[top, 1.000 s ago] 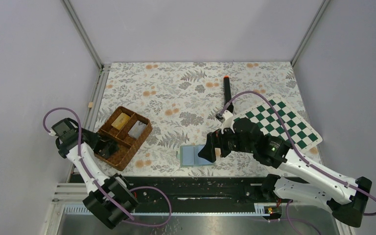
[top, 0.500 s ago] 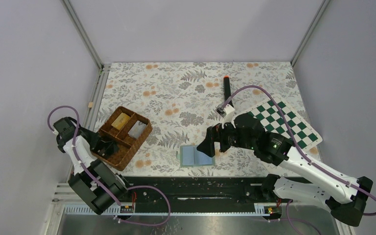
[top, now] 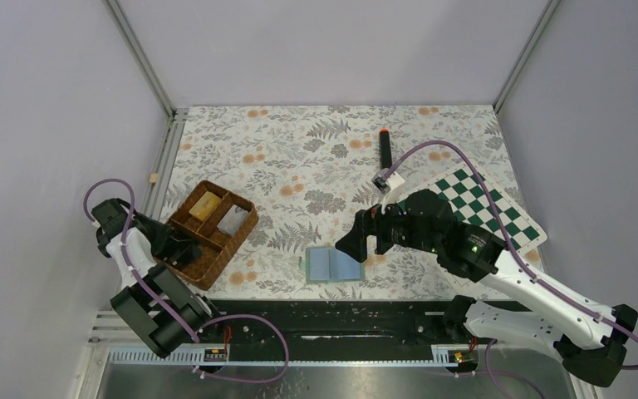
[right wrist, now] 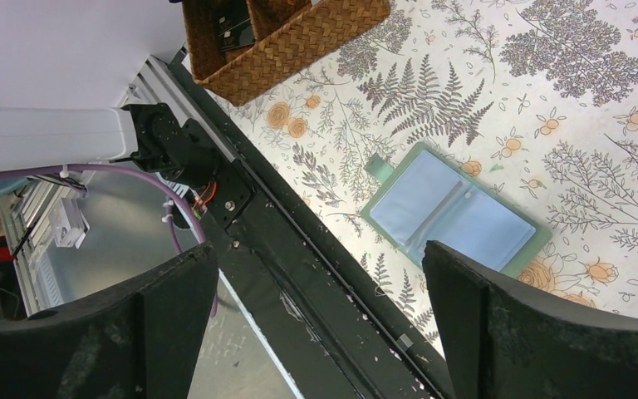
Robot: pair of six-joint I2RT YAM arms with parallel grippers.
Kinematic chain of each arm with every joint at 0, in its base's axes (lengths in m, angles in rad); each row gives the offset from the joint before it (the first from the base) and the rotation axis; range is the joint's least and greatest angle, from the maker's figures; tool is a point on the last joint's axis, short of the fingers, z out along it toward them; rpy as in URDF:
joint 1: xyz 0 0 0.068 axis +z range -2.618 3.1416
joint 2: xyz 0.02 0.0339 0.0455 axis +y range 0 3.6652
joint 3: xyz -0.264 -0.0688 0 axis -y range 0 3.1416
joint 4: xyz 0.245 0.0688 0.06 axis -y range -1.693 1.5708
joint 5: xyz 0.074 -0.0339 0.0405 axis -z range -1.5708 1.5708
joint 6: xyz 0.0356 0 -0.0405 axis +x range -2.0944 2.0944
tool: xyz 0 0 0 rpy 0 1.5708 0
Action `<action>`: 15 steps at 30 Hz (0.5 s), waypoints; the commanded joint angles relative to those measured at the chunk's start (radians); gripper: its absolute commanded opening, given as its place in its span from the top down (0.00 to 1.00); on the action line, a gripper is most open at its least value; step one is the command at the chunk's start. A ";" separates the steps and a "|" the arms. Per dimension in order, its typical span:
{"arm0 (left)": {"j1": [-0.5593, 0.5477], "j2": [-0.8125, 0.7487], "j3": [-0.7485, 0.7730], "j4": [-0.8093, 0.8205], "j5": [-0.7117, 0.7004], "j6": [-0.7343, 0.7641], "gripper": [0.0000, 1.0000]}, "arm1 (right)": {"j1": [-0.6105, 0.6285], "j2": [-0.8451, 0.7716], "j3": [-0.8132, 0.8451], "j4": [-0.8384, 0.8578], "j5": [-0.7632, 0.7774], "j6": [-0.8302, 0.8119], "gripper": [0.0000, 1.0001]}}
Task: Take the credit cards out of the card holder
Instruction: Place the credit card in the storage box.
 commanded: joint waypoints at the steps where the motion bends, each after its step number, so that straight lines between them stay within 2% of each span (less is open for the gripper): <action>1: 0.006 -0.045 0.027 0.047 0.003 0.005 0.70 | -0.009 -0.017 0.031 0.019 0.011 -0.015 0.01; 9: 0.005 -0.058 0.035 0.052 0.002 -0.006 0.63 | -0.009 -0.025 0.027 0.012 0.009 -0.006 0.01; 15: 0.005 -0.095 0.037 0.042 -0.023 -0.015 0.62 | -0.009 -0.020 0.015 0.012 0.005 0.019 0.01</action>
